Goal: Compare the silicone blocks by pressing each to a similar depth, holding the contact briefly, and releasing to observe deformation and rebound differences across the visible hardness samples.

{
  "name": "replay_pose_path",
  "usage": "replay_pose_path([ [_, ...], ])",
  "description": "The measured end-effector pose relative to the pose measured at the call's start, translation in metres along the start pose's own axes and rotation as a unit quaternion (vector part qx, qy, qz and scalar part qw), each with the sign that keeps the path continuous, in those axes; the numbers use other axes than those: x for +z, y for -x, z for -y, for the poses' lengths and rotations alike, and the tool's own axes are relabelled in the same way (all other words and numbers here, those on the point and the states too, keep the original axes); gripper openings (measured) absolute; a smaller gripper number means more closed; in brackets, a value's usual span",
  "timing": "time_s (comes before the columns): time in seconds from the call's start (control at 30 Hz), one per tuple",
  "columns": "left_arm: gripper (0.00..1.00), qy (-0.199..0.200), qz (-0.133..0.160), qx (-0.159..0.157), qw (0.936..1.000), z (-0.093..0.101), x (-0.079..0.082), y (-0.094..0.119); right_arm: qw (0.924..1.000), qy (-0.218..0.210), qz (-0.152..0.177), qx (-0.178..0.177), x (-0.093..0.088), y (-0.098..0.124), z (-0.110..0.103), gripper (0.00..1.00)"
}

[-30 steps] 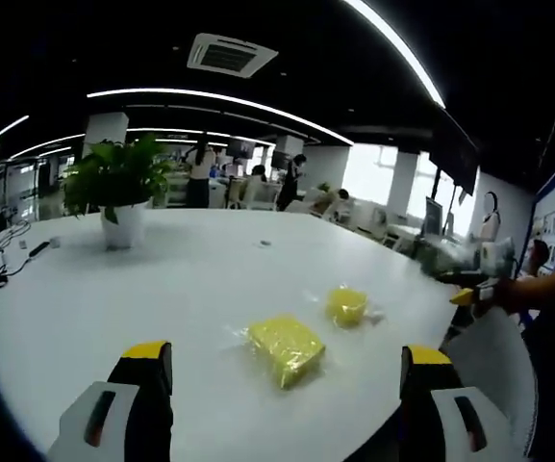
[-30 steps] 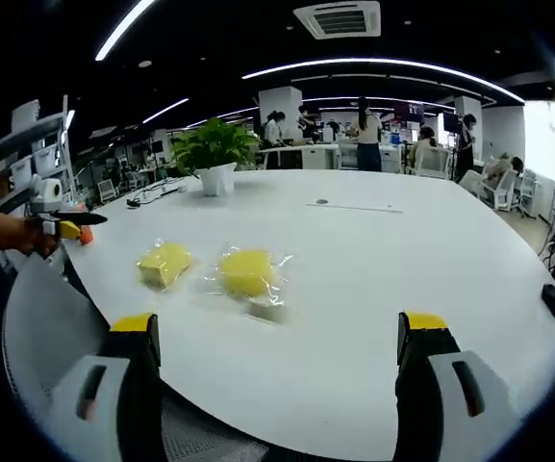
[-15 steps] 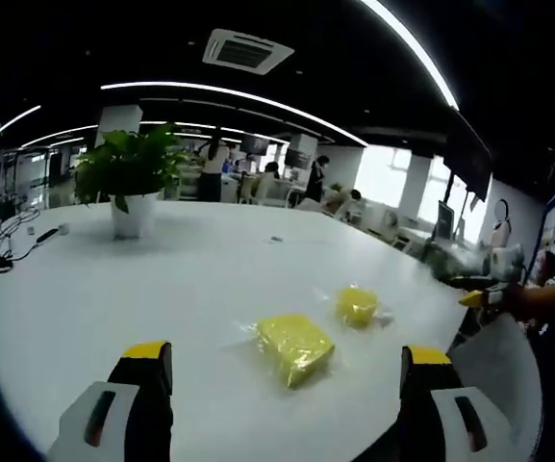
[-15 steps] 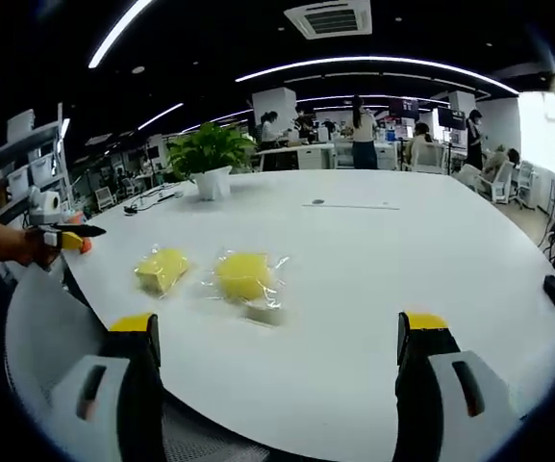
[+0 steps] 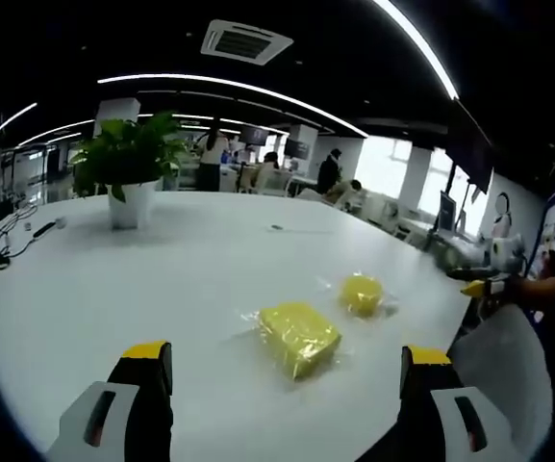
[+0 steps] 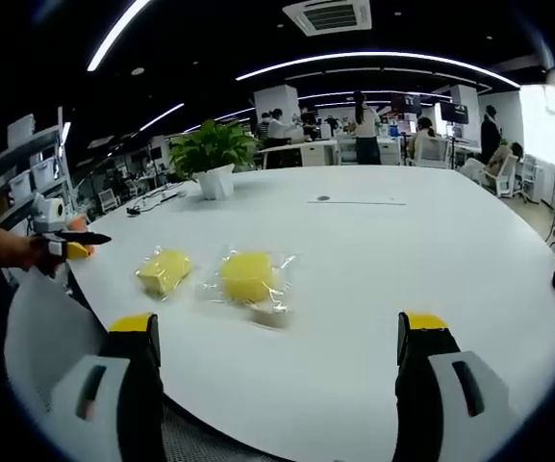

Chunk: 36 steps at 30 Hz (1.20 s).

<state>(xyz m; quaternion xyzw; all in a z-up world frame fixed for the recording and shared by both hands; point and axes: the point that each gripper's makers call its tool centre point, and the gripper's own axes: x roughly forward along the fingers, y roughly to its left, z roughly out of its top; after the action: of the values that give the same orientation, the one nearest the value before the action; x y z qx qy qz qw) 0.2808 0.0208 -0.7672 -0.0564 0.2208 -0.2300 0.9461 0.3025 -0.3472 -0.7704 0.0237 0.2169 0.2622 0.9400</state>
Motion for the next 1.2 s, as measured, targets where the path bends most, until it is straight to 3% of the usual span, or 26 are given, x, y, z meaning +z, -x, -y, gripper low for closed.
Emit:
replay_pose_path([
  [0.2,1.00,-0.006,0.004,0.003,1.0000,-0.003,0.004,-0.005,1.0000,0.000,-0.001,-0.001,-0.004,-0.007,-0.001,0.96],
  [0.37,1.00,-0.023,0.010,0.006,0.9997,0.004,0.018,0.003,0.9999,-0.002,0.014,-0.005,0.011,-0.002,-0.002,0.96],
  [0.5,1.00,-0.017,-0.005,-0.001,0.9998,0.004,0.010,0.002,0.9998,0.014,0.003,-0.012,0.004,-0.001,-0.001,0.96],
  [0.6,1.00,-0.012,-0.009,0.000,0.9999,0.009,0.006,-0.001,0.9997,0.016,0.015,-0.013,0.006,0.001,-0.001,0.96],
  [0.67,1.00,-0.015,-0.008,-0.001,0.9998,0.013,0.004,-0.004,0.9998,0.014,-0.002,-0.014,-0.004,0.000,0.001,0.96],
  [0.97,1.00,-0.022,-0.014,-0.015,0.9995,0.030,-0.003,-0.016,1.0000,0.002,-0.005,-0.007,-0.004,0.004,0.003,0.96],
  [1.2,1.00,-0.019,-0.011,-0.005,0.9998,0.021,-0.008,-0.014,1.0000,0.002,-0.008,0.004,-0.006,-0.004,0.000,0.96],
])
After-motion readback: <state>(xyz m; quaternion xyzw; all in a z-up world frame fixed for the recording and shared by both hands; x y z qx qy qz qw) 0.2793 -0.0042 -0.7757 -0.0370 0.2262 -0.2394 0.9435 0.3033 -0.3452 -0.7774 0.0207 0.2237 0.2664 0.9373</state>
